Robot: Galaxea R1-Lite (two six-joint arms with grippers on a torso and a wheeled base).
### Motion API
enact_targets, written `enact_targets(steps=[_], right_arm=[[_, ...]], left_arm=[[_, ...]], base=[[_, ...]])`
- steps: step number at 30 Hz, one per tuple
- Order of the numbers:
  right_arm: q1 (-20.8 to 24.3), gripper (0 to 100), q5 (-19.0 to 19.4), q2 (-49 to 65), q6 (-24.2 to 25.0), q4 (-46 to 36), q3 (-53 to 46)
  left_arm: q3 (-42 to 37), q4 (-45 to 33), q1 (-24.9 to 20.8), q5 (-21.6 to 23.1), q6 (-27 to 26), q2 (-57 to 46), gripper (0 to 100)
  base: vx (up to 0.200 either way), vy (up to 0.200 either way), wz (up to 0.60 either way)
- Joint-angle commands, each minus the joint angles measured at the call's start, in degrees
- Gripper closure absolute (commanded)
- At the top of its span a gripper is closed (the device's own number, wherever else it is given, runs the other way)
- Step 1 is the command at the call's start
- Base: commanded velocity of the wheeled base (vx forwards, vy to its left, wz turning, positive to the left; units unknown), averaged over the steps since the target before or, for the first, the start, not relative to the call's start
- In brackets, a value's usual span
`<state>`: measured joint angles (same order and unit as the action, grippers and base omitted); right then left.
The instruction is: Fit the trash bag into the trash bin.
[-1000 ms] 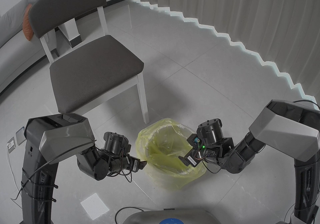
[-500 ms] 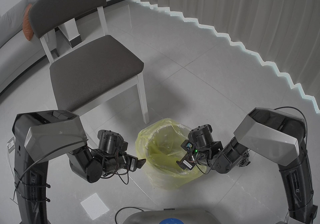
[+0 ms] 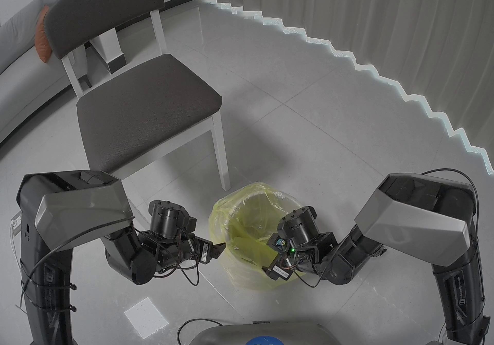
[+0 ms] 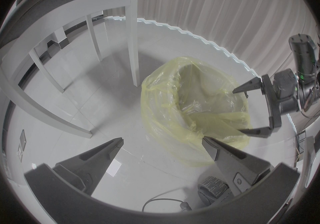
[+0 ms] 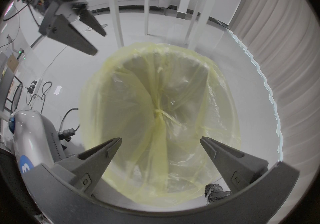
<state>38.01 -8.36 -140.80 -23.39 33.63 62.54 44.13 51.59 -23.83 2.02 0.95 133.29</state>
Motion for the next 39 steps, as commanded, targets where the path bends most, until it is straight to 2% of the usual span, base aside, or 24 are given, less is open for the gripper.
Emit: enact_targets(steps=[1,4,11,24,39], right_arm=[[2.60,0,0.01,2.11,0.10,0.20,-1.72],[3.91,0,0.01,2.37,0.10,0.12,-2.07],[3.83,0,0.01,1.49,0.10,0.03,-1.45],[-0.57,0,0.01,2.29,0.28,-0.24,-1.72],[1.28,0,0.01,-2.20,-0.25,-4.45,1.89]], left_arm=[[-1.94,1.32,0.01,0.00,0.02,-0.31,0],[-3.44,2.99,0.54,0.00,0.02,-0.40,0],[-4.67,4.31,0.63,-0.09,-0.07,-0.31,0],[-3.96,4.31,0.72,0.00,-0.07,0.13,0],[-2.65,4.31,1.77,0.17,-0.07,1.00,0]], base=[[0.000,0.000,0.00],[0.000,0.000,0.00],[0.000,0.000,0.00],[0.000,0.000,0.00],[0.000,0.000,0.00]])
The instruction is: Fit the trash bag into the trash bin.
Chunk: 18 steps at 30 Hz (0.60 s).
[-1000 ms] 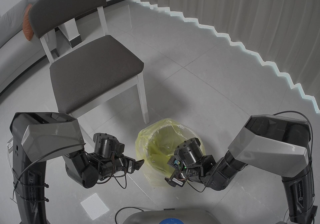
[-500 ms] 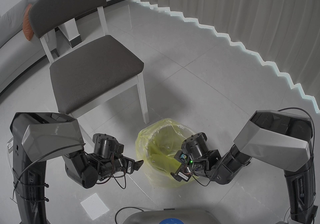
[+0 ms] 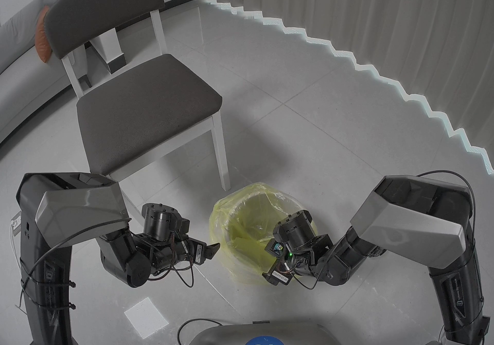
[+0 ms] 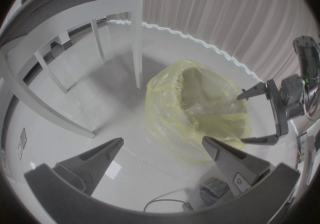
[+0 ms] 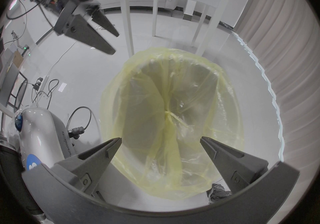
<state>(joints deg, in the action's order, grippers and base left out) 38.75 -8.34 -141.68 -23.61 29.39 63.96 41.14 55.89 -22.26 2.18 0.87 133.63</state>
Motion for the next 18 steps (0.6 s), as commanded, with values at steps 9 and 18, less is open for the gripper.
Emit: enact_targets(steps=[9,18], right_arm=[[0.97,0,-0.01,-2.73,0.41,-2.41,2.04],[1.32,0,-0.01,3.95,0.15,-1.97,-4.99]], left_arm=[[0.69,2.47,0.90,0.54,0.01,2.86,0],[5.44,1.94,2.75,-0.16,0.10,3.21,0]], base=[[0.000,0.000,0.00],[0.000,0.000,0.00]])
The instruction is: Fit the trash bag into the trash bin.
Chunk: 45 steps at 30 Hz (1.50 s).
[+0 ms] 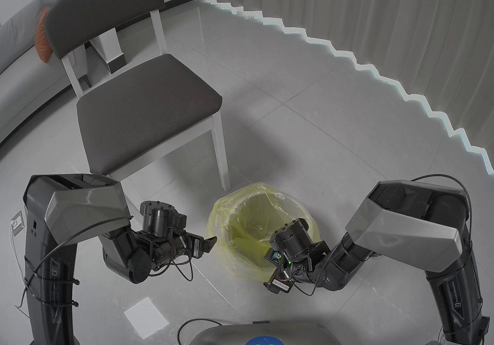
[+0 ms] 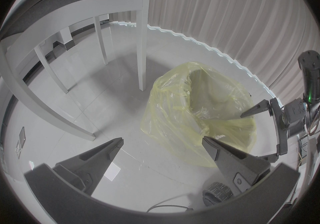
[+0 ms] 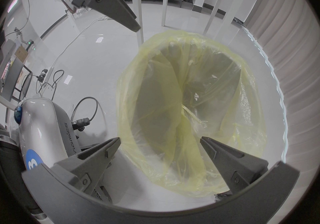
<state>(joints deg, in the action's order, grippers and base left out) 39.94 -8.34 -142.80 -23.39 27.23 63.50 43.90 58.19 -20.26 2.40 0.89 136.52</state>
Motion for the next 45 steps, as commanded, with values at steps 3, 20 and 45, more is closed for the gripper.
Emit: enact_targets(steps=[3,20,45], right_arm=[[-0.39,0,0.16,9.29,0.28,1.68,-6.99],[-15.15,0,1.57,22.74,1.33,2.39,-6.46],[-18.23,0,4.21,16.68,2.12,2.82,-1.71]], left_arm=[[5.58,-1.32,1.63,-0.91,0.08,0.24,0],[33.09,-21.97,1.98,-4.16,0.08,10.25,0],[44.26,-37.71,2.95,-3.10,0.43,14.91,0]], base=[[0.000,0.000,0.00],[0.000,0.000,0.00],[0.000,0.000,0.00]])
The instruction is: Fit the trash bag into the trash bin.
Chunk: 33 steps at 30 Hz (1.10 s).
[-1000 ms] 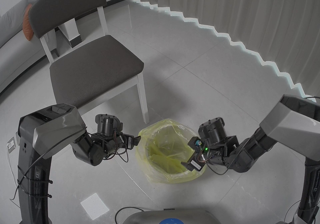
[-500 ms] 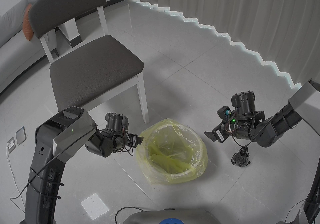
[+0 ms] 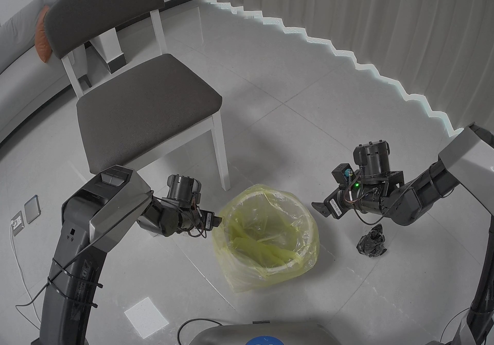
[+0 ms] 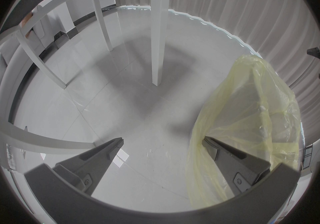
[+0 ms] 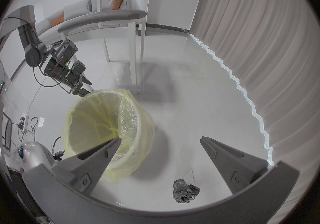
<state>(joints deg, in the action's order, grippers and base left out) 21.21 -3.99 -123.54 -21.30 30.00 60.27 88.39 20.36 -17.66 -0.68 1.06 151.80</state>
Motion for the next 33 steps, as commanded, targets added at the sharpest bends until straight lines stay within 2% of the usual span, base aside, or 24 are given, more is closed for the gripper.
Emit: enact_targets(steps=[1,9,12,14,20,25,33], right_arm=[[0.50,0,-0.14,-3.11,0.03,0.06,2.13],[3.40,0,-0.85,-6.71,-0.06,-0.73,8.81],[4.80,0,-2.87,-8.38,-0.85,-2.05,11.62],[5.07,0,-4.36,-9.97,-2.35,-1.88,12.85],[5.16,0,-8.58,-15.15,-12.28,1.82,14.44],[6.03,0,-9.37,-19.63,-18.17,8.58,15.67],[7.97,0,-9.37,-21.39,-19.31,9.46,15.58]], left_arm=[[-0.77,0.21,0.70,-0.02,0.35,-0.98,0],[-7.97,4.16,1.32,0.77,3.07,-6.87,0],[-11.58,8.03,1.58,0.68,2.98,-8.36,0],[-13.42,9.88,1.67,0.77,2.89,-9.24,0],[-16.59,12.95,1.67,0.68,2.98,-10.82,0],[-18.17,14.18,1.58,0.77,3.07,-11.70,0],[-19.14,14.53,1.58,0.68,3.07,-12.31,0]], base=[[0.000,0.000,0.00],[0.000,0.000,0.00],[0.000,0.000,0.00],[0.000,0.000,0.00],[0.000,0.000,0.00],[0.000,0.000,0.00],[0.000,0.000,0.00]])
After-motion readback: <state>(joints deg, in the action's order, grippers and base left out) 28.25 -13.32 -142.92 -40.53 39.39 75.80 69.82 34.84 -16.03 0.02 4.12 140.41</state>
